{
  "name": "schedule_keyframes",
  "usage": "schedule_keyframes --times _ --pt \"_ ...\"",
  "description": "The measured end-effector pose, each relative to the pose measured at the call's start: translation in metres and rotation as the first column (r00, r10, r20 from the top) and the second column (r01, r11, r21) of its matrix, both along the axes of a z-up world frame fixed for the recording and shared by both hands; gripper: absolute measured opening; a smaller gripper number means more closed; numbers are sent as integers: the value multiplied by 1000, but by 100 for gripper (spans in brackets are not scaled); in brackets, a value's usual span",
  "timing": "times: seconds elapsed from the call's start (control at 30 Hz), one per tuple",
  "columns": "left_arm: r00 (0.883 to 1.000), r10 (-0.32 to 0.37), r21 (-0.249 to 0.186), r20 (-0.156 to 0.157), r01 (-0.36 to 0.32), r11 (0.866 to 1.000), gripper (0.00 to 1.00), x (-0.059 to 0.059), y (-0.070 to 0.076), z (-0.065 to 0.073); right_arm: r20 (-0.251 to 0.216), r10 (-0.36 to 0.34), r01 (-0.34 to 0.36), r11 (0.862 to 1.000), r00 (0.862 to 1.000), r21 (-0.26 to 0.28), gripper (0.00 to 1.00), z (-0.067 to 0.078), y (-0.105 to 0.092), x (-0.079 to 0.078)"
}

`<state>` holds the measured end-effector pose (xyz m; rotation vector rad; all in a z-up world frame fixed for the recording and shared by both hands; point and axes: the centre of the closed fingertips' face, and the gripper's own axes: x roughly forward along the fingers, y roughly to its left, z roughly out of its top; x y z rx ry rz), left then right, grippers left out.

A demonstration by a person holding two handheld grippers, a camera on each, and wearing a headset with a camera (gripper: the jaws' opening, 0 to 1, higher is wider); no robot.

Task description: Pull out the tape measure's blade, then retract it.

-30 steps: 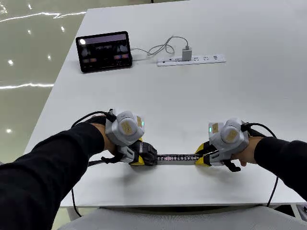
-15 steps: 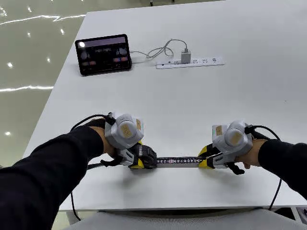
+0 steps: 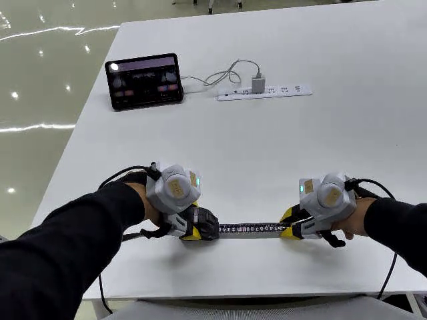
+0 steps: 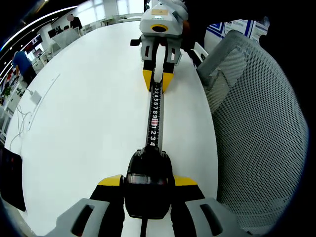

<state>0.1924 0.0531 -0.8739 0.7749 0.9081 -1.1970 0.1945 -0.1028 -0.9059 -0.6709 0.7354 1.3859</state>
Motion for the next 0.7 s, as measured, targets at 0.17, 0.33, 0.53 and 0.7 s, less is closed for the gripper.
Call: schedule_keyframes --times 0.17,0.33,0.53,0.7 --pt "1000 0 1 -4 0 1000 32 0 1 0 0 1 -1 1000 1000 -3 11 0 -3 0" --pt "1000 -2 2 -4 2 1000 32 -1 1 0 -2 2 -2 1000 1000 -5 11 0 -7 0" --pt "1000 0 1 -1 0 1000 32 -1 0 0 -5 -4 4 1000 1000 -6 11 1 -11 0" --pt "1000 6 -3 0 -6 1000 32 -1 0 0 -4 -6 6 1000 1000 -7 11 1 -14 0"
